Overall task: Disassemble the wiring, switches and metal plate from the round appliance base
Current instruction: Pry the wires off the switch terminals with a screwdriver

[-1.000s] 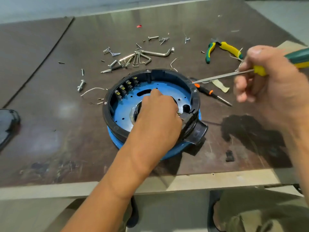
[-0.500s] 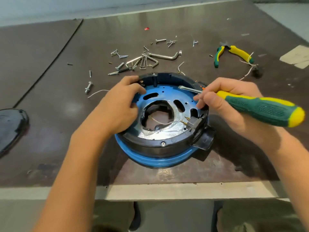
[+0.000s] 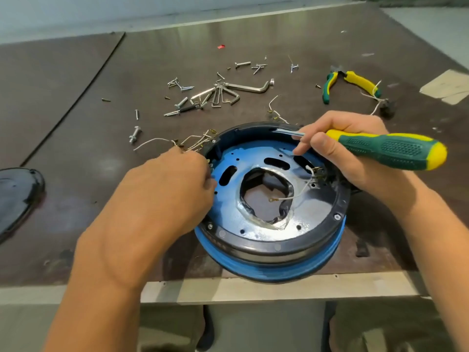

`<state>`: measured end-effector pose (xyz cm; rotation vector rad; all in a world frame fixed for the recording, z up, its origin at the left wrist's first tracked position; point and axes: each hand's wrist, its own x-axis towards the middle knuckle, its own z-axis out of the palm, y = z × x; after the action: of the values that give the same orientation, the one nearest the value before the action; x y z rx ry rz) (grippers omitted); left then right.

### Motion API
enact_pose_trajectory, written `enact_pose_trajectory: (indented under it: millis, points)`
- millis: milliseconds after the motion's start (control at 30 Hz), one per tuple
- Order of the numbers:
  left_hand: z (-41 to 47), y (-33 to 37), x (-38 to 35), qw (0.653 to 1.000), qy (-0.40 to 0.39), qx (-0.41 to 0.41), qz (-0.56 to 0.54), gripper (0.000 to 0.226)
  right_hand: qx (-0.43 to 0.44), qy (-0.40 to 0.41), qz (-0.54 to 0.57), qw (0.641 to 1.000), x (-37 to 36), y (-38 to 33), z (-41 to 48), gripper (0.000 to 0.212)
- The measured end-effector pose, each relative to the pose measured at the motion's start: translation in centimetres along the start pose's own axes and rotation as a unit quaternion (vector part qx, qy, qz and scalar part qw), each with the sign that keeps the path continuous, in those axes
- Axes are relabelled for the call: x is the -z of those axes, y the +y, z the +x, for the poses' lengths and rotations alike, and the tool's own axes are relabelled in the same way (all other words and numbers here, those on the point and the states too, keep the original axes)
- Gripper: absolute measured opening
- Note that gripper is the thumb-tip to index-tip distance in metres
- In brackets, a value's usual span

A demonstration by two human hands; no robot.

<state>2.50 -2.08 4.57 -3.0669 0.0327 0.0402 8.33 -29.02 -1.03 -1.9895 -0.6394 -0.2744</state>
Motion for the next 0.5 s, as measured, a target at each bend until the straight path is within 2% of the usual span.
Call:
enact_pose_trajectory:
  millis: [100, 200, 267, 367, 500]
  points:
    - [1.0, -0.2, -0.2, 0.992, 0.038, -0.065, -0.099, 0.014, -0.003, 0.002, 0.021, 1.0, -0.1, 0.0, 0.0, 0.031]
    - [2.6, 0.9, -1.3, 0.962, 0.05, -0.144, -0.226, 0.018, -0.002, 0.006, 0.049, 0.999, 0.0, -0.1, 0.0, 0.036]
    - [3.4, 1.3, -2.3, 0.961, 0.031, -0.168, -0.216, 0.027, 0.001, 0.011, 0.064, 0.998, 0.0, 0.1, 0.1, 0.041]
    - [3.8, 1.0, -3.4, 0.976, -0.004, -0.16, -0.149, 0.035, -0.006, 0.027, 0.099, 0.995, 0.0, 0.4, 0.1, 0.047]
    - [3.1, 1.7, -3.2, 0.99, -0.005, -0.13, -0.057, 0.04, -0.037, 0.102, 0.178, 0.978, 0.2, 0.5, 0.5, 0.049]
